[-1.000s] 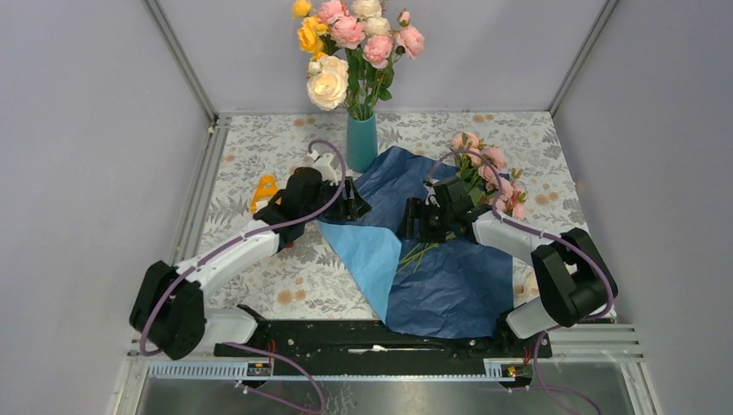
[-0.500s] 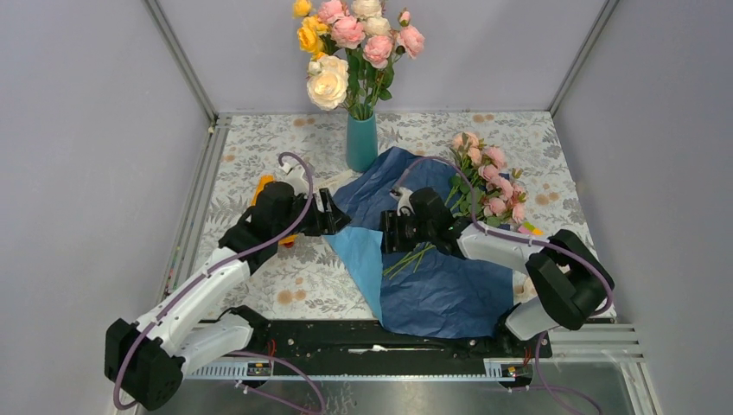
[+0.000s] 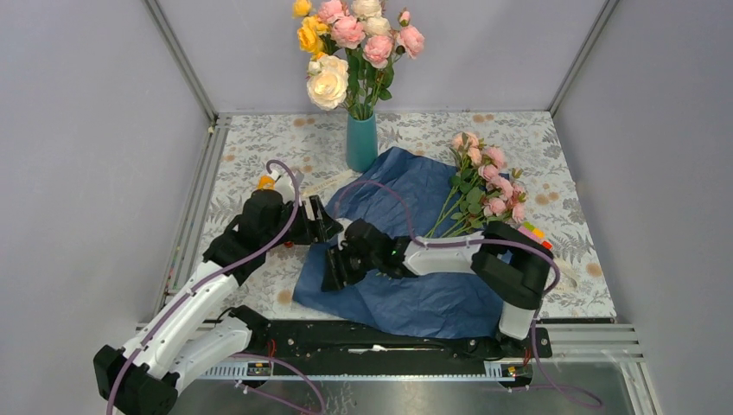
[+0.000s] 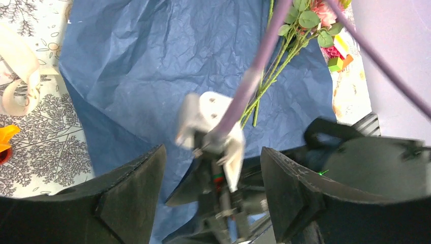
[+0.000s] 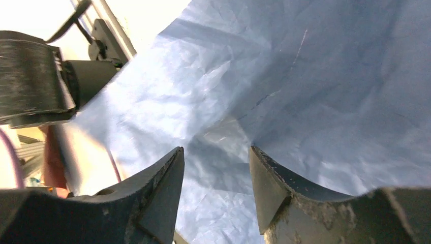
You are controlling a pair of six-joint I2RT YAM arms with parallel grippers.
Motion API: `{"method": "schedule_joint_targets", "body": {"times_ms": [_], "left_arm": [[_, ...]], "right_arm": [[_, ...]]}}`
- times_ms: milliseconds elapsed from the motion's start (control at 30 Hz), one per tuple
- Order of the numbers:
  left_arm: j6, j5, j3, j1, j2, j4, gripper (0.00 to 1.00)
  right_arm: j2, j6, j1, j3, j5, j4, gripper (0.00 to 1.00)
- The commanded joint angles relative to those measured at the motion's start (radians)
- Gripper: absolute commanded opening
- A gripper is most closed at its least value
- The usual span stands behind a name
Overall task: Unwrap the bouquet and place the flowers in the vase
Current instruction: Unfold the wrapping paper at the center of the board.
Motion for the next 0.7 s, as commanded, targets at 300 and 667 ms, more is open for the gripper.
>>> {"method": "schedule_joint_targets", "body": {"times_ms": [300, 667], "left_arm": [[-0.037, -0.059, -0.032, 0.008, -0.117, -0.067, 0.76], [-0.014, -0.059, -0.055, 0.008, -0.141, -0.066, 0.88]], "right_arm": [[0.174, -0.017, 0.129, 0.122, 0.172, 0.020, 0.56], [0.029, -0.042, 0.136, 0.062, 0.233, 0.002, 0.62]]}}
